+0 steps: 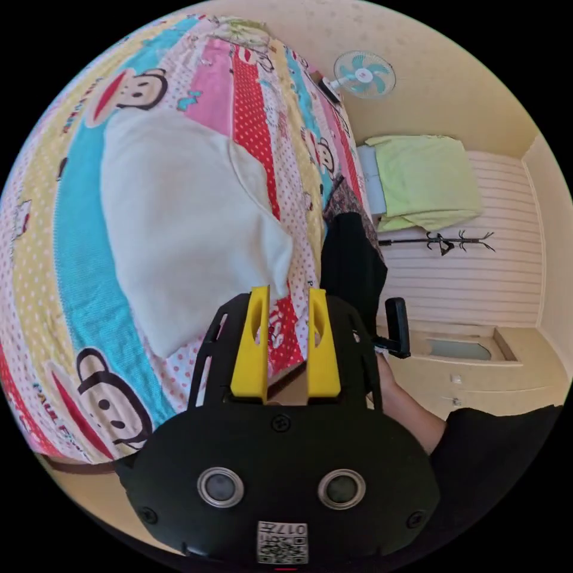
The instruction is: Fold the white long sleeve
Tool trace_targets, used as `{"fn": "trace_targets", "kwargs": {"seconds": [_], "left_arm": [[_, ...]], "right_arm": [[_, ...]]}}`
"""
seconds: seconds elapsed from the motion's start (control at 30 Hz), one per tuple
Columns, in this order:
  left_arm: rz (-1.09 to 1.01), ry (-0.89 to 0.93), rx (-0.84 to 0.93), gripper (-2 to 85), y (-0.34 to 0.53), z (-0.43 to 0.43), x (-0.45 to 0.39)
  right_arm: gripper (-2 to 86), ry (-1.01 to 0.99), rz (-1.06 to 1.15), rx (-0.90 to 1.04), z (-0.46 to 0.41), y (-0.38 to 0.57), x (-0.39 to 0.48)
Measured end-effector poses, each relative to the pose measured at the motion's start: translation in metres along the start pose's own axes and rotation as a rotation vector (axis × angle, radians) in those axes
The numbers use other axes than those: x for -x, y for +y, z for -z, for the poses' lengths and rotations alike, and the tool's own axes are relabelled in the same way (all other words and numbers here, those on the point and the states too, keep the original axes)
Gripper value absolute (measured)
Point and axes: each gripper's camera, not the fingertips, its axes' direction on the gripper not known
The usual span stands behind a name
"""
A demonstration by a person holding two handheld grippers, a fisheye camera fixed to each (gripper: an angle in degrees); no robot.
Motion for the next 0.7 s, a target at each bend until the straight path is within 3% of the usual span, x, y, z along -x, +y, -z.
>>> {"fn": "trace_targets", "kwargs": {"seconds": [0.07, 0.17, 0.33, 0.4, 0.6, 0.7], "left_arm": [[0.105, -0.067, -0.064, 12.6, 0.008, 0.020, 0.038], [0.310, -0.071, -0.004, 15.0, 0.014, 0.008, 0.113], [0.492, 0.219, 0.182, 13.9, 0.020, -0.070, 0.183], [0.542, 0.229, 0.175, 12.1, 0.019, -0.064, 0.186], [0.273, 0.231, 0.226, 7.0, -0.003, -0.005, 0.125], [0.180, 0.258, 0.230, 6.5, -0.019, 0.025, 0.090]], "right_arm": [[9.5, -0.215, -0.043, 0.015, -0.016, -0.005, -0.019], [13.8, -0.384, -0.110, 0.025, -0.040, -0.011, -0.038], [19.1, -0.478, -0.291, -0.004, -0.080, -0.015, -0.070], [20.9, -0.543, -0.364, -0.050, -0.093, -0.016, -0.083], [21.5, -0.699, -0.516, -0.263, -0.106, -0.031, -0.111], [12.9, -0.797, -0.468, -0.279, -0.104, -0.049, -0.108]]}}
